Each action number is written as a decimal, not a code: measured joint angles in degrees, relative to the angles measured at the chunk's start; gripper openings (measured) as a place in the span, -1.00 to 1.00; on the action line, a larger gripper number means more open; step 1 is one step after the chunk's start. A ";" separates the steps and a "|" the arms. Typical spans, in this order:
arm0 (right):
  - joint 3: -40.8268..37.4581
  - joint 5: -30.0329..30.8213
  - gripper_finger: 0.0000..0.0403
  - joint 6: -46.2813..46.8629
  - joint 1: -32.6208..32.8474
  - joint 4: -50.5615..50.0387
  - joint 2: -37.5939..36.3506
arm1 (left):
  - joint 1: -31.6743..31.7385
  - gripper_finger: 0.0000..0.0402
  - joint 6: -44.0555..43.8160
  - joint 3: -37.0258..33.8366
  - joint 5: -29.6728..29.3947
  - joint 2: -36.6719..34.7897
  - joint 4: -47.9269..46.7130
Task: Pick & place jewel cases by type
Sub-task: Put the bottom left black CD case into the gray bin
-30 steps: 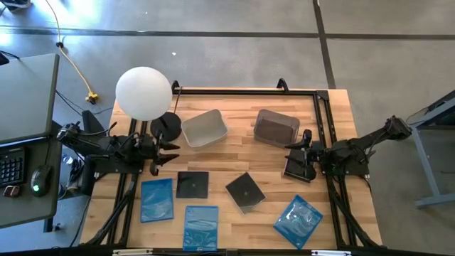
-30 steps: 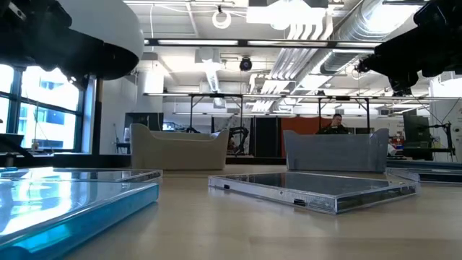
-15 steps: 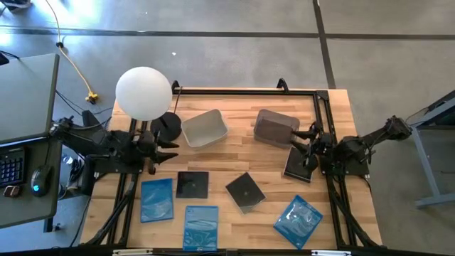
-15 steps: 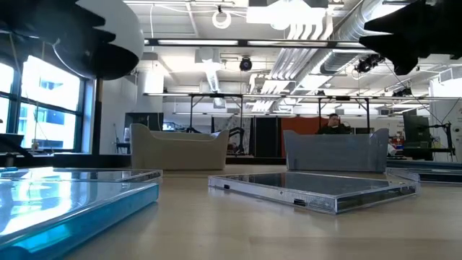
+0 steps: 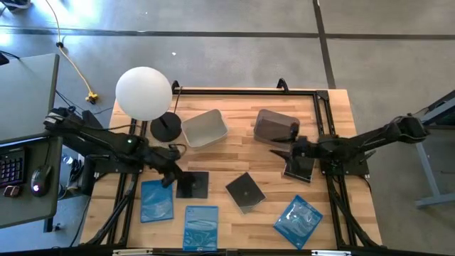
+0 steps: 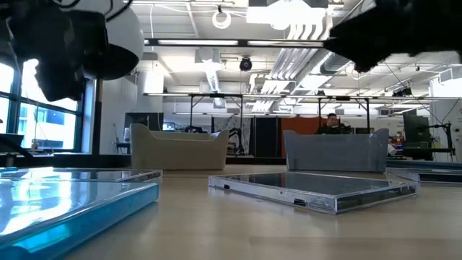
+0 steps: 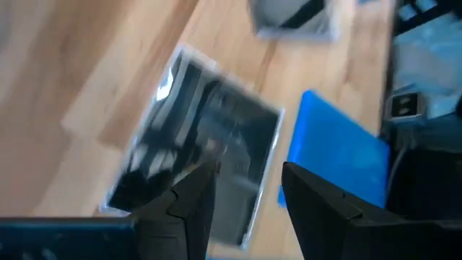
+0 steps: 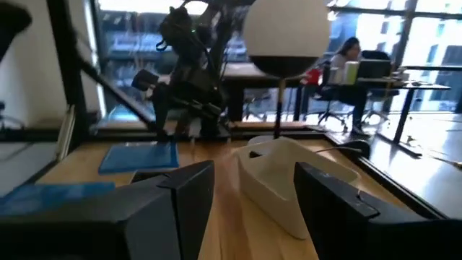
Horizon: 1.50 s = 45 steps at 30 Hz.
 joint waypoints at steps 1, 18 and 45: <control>2.57 -1.60 -0.07 -1.04 -0.72 -1.17 3.18 | 0.01 -0.21 -0.77 0.18 0.96 1.72 -0.02; 43.92 -7.19 -0.07 -0.66 -0.18 -30.87 51.74 | 0.01 -0.21 -29.20 0.29 2.99 17.06 -2.91; 60.22 -6.19 -0.07 -22.23 2.47 -38.40 68.35 | 0.03 -0.21 -37.62 0.36 1.13 23.87 0.28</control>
